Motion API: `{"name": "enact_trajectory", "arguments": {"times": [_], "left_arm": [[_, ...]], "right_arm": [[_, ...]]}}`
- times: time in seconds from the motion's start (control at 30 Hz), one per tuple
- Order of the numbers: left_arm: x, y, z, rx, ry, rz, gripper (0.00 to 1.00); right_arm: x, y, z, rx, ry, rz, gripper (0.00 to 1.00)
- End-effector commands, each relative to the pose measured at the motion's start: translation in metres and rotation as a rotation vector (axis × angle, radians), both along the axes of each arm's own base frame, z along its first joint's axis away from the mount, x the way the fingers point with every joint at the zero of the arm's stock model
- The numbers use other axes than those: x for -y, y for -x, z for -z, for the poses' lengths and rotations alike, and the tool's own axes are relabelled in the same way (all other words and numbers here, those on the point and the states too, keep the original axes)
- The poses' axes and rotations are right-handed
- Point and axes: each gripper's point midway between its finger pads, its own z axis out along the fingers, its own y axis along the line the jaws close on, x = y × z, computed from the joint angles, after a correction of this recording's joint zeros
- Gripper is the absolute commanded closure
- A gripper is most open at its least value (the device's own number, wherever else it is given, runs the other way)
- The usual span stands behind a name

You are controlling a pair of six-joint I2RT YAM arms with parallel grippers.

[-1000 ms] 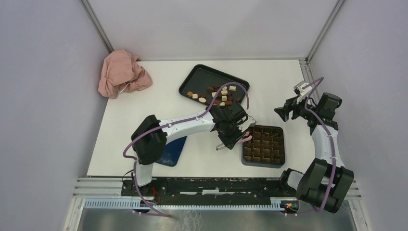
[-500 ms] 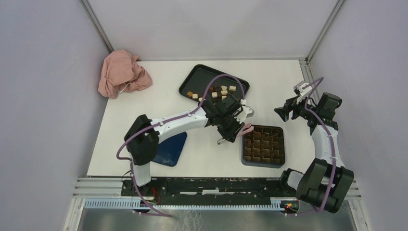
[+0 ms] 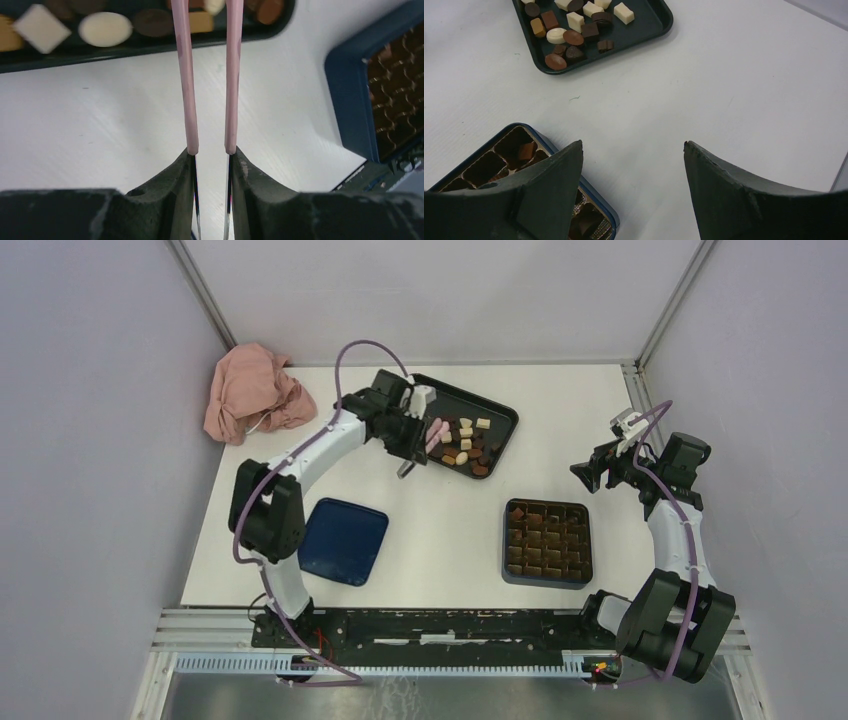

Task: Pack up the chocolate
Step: Place the fake chocolate in the packing box, then pick up the fake chocolate from the plate.

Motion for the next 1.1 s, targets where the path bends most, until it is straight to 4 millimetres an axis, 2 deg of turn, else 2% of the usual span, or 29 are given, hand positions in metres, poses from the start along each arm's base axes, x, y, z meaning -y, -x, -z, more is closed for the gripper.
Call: {"name": "enact_trajectory", "arguments": {"times": [0.0, 0.1, 0.2, 0.5, 1.07], "left_arm": [[-0.036, -0.039, -0.005, -0.018, -0.038, -0.103, 0.64], [-0.058, -0.057, 0.005, -0.009, -0.139, -0.114, 0.64], [-0.068, -0.070, 0.014, 0.010, -0.220, -0.074, 0.64], [-0.074, -0.092, 0.046, 0.016, -0.312, 0.002, 0.64], [-0.064, -0.115, 0.064, 0.015, -0.323, 0.038, 0.62]], "right_arm": [[-0.001, -0.006, -0.021, 0.067, 0.019, -0.031, 0.21], [-0.001, -0.006, -0.021, 0.066, 0.018, -0.031, 0.21], [-0.001, -0.006, -0.021, 0.065, 0.017, -0.032, 0.21], [-0.002, -0.006, -0.020, 0.061, 0.011, -0.038, 0.21], [-0.003, -0.006, -0.019, 0.059, 0.011, -0.040, 0.21]]}}
